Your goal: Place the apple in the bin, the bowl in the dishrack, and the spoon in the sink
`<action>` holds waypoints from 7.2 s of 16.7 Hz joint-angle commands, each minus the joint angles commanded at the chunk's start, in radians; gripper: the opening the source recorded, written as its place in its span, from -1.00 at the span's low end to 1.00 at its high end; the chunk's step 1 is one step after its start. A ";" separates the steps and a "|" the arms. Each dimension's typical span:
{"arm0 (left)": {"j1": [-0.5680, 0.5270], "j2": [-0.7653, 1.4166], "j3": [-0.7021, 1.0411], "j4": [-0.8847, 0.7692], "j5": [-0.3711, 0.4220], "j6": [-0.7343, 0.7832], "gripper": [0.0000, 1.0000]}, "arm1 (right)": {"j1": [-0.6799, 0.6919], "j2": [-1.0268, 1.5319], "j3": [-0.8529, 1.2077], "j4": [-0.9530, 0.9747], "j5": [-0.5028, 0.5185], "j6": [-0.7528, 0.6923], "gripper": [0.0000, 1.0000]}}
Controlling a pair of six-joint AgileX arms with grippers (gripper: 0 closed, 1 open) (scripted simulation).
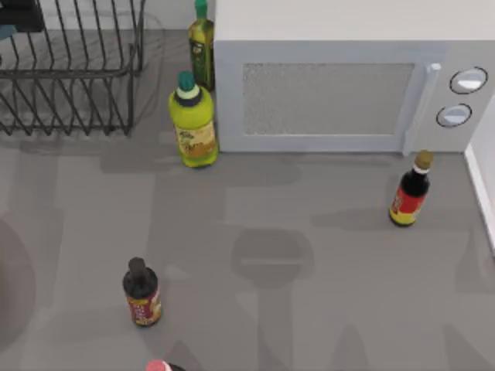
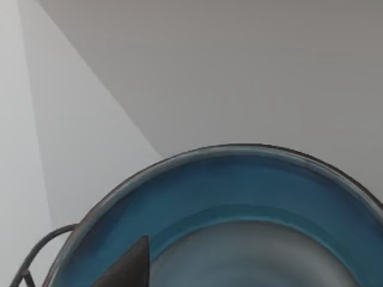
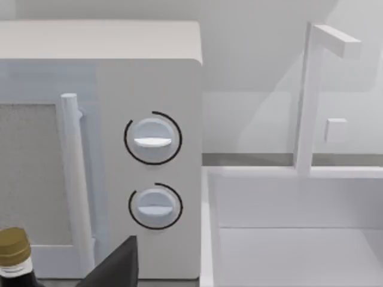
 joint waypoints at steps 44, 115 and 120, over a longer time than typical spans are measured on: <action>-0.067 -1.755 -0.924 -0.830 -0.106 -0.016 1.00 | -0.057 0.386 0.273 -0.329 0.002 -0.149 1.00; -0.067 -1.755 -0.924 -0.830 -0.106 -0.016 1.00 | -0.178 1.347 0.926 -1.119 -0.017 -0.469 -1.00; -0.067 -1.755 -0.924 -0.830 -0.106 -0.016 1.00 | -0.176 1.348 0.927 -1.120 -0.017 -0.467 -1.00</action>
